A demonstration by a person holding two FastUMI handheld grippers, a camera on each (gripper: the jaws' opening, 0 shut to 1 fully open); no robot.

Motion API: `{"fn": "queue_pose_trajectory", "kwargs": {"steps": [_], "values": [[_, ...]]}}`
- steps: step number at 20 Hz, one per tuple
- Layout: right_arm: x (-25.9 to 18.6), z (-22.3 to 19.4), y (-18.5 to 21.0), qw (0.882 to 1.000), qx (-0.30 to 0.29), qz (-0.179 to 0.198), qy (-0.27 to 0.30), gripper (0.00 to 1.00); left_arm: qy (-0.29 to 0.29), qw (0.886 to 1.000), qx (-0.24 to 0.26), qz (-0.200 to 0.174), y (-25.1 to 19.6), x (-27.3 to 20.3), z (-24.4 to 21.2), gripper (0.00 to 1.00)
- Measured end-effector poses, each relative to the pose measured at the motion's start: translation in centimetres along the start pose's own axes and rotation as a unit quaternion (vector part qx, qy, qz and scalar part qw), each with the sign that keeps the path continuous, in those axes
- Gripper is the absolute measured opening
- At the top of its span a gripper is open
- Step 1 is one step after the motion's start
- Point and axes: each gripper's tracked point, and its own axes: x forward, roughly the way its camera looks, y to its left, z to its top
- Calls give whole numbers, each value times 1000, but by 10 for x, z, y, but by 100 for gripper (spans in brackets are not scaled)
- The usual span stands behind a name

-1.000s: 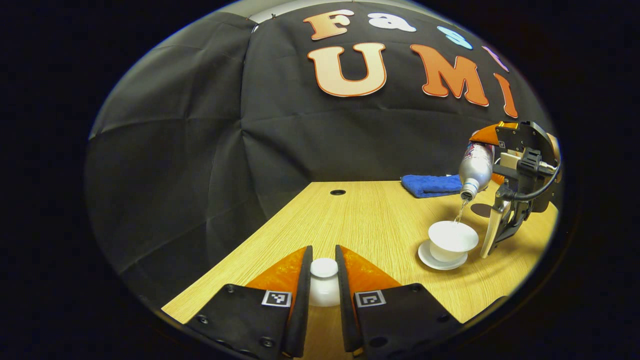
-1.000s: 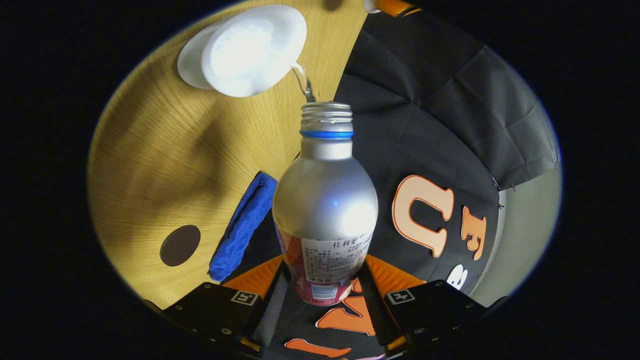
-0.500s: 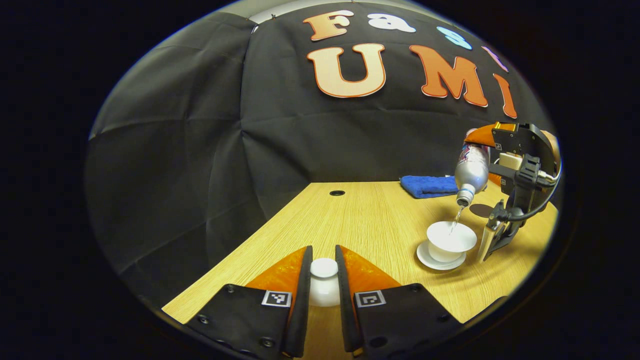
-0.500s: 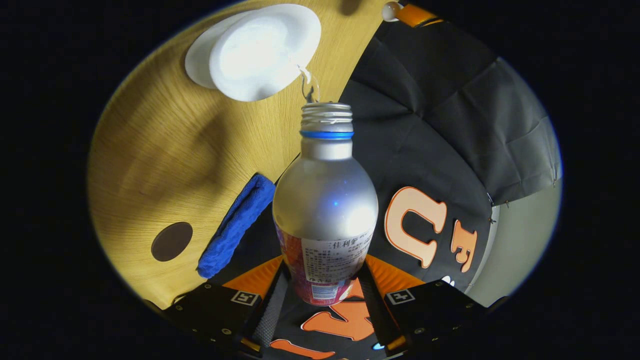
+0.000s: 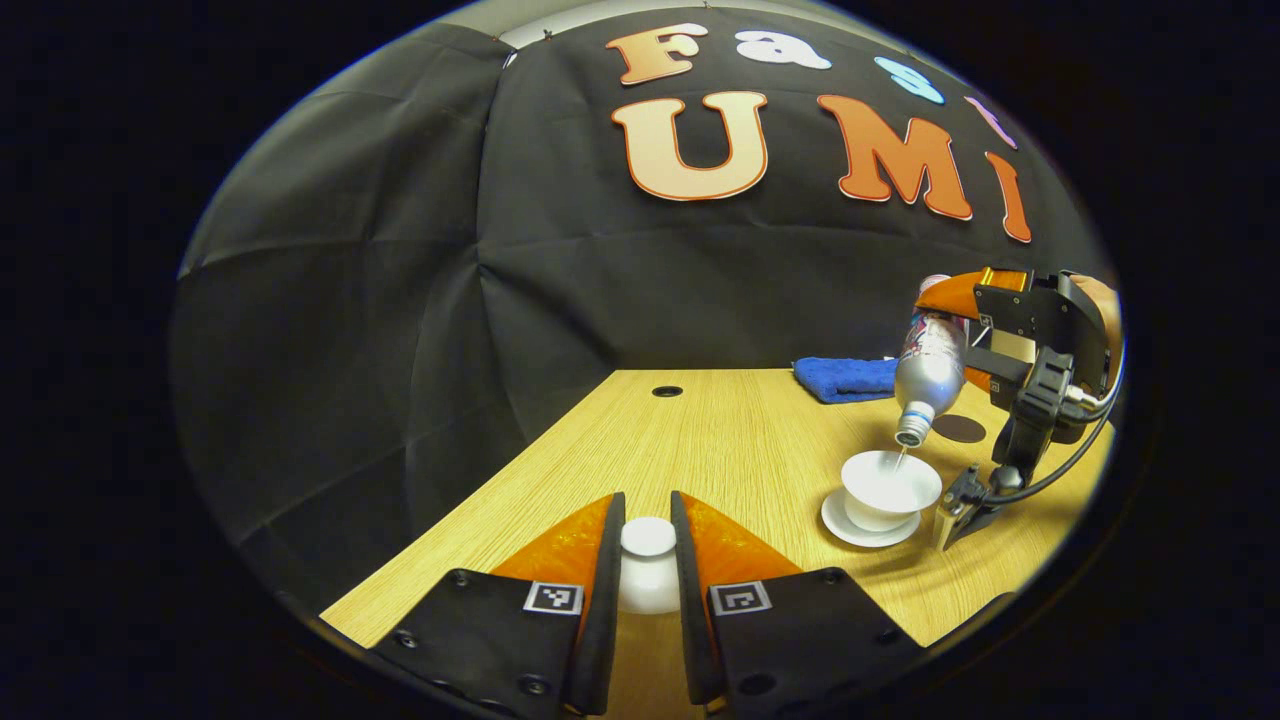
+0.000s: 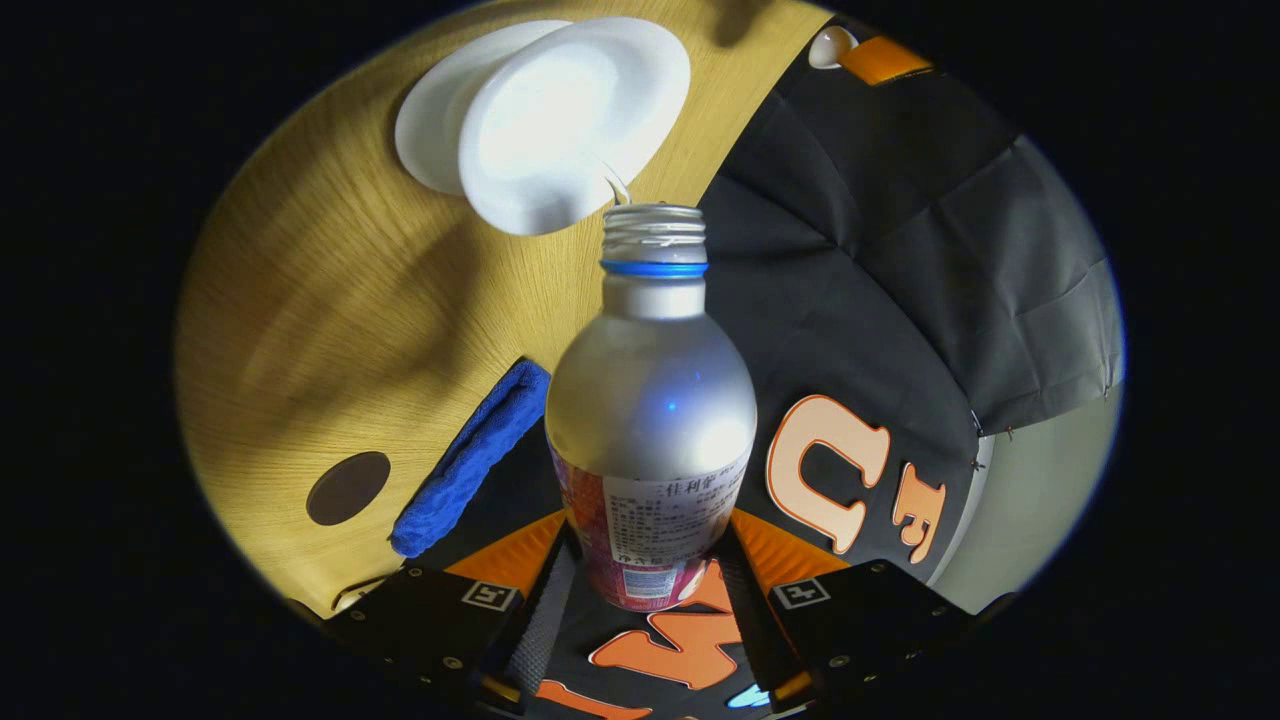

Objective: Open the teacup lid with one hand, grasp the water bottle and pour water into the teacup with the other hand; after pouring, place the water bottle on the coaster and then close the teacup lid.

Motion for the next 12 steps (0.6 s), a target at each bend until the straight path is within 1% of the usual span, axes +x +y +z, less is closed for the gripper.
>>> {"fn": "queue_pose_trajectory", "kwargs": {"steps": [2,3,7,9,10,11,12], "values": [[1,3,2,1000,5,6,-6,77,-3,1000,0,-1,-1,0,1,32],[1,4,9,1000,15,16,-6,77,-4,1000,-1,-2,-2,-1,2,32],[-5,8,32,994,95,57,-3,78,-1,1000,-14,-12,-11,1,-1,32],[-9,11,42,987,143,78,1,78,-2,1000,-16,-15,-15,2,1,32],[-11,13,47,981,171,91,4,78,-3,1000,-17,-17,-17,1,2,33],[-12,15,52,974,199,104,4,78,-5,1000,-18,-18,-19,2,4,28],[-12,18,58,967,228,118,4,78,-7,1000,-20,-20,-22,2,6,32]]}}
